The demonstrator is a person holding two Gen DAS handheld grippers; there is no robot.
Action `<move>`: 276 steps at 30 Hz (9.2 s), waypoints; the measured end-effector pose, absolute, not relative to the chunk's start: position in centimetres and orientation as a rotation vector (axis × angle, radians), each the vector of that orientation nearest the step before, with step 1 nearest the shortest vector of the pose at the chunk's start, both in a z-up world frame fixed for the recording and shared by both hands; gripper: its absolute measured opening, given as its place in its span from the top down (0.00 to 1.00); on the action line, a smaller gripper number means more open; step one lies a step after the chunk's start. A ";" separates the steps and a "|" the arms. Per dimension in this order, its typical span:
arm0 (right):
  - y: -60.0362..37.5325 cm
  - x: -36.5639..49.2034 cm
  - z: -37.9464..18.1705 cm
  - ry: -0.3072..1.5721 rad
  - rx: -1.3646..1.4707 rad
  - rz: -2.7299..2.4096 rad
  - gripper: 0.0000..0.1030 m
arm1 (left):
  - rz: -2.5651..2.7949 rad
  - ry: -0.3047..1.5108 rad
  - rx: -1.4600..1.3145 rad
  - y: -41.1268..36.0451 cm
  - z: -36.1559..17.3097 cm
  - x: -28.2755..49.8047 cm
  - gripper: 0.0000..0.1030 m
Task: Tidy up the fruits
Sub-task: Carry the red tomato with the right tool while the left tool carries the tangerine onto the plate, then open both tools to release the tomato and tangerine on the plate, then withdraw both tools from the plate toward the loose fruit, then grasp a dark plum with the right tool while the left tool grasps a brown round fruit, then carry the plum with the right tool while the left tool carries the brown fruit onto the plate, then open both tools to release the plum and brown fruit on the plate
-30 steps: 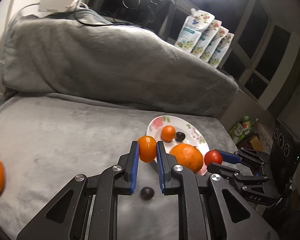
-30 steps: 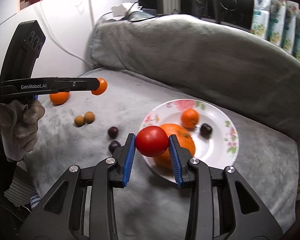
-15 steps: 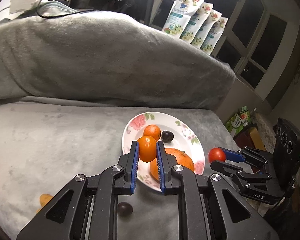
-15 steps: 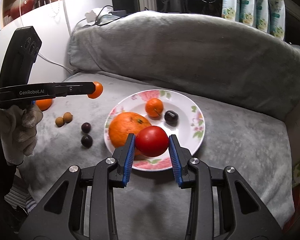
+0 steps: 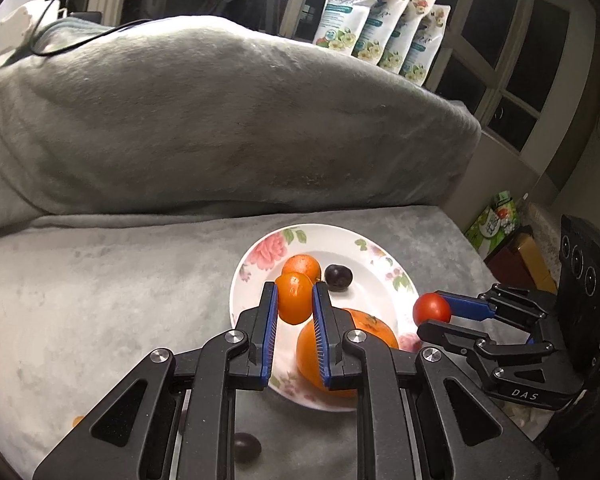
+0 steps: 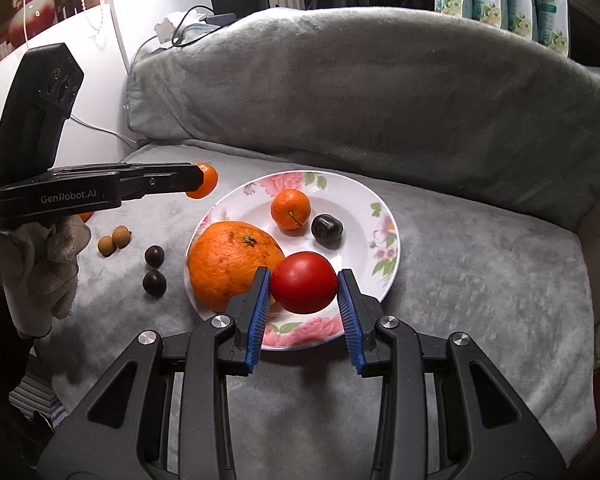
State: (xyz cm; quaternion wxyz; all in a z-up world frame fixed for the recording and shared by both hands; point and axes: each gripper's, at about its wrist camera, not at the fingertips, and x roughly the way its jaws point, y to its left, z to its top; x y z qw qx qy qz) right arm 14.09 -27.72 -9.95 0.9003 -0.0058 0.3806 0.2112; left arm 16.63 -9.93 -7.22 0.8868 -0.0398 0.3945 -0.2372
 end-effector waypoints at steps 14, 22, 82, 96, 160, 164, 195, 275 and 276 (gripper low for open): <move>-27.8 15.6 -10.9 0.818 0.009 0.454 0.66 | -0.496 0.818 -0.050 -10.9 -7.3 16.8 0.85; -27.8 15.8 -11.1 0.818 0.020 0.455 0.66 | -0.503 0.814 -0.049 -11.1 -7.3 16.8 0.84; -19.7 12.5 -6.3 0.637 -0.192 0.535 0.09 | -0.175 0.657 -0.092 4.3 -4.3 8.9 0.27; -12.4 13.7 -7.9 0.775 -0.298 0.688 0.20 | -0.186 0.817 -0.096 5.8 -9.8 7.2 0.41; -8.7 15.2 -11.2 0.912 -0.366 0.747 0.76 | -0.241 0.862 -0.082 4.5 -10.9 8.4 0.78; -10.0 14.7 -10.3 0.887 -0.339 0.741 0.76 | -0.247 0.835 -0.071 3.7 -9.9 8.1 0.78; -21.7 14.3 -7.0 0.770 -0.117 0.574 0.76 | -0.383 0.735 -0.018 -4.5 -6.1 10.0 0.78; -28.4 16.2 -9.6 0.740 0.022 0.458 0.21 | -0.499 0.718 -0.013 -12.3 -5.2 14.5 0.33; -28.4 16.1 -9.5 0.735 0.019 0.457 0.18 | -0.494 0.716 -0.016 -12.2 -5.1 14.5 0.30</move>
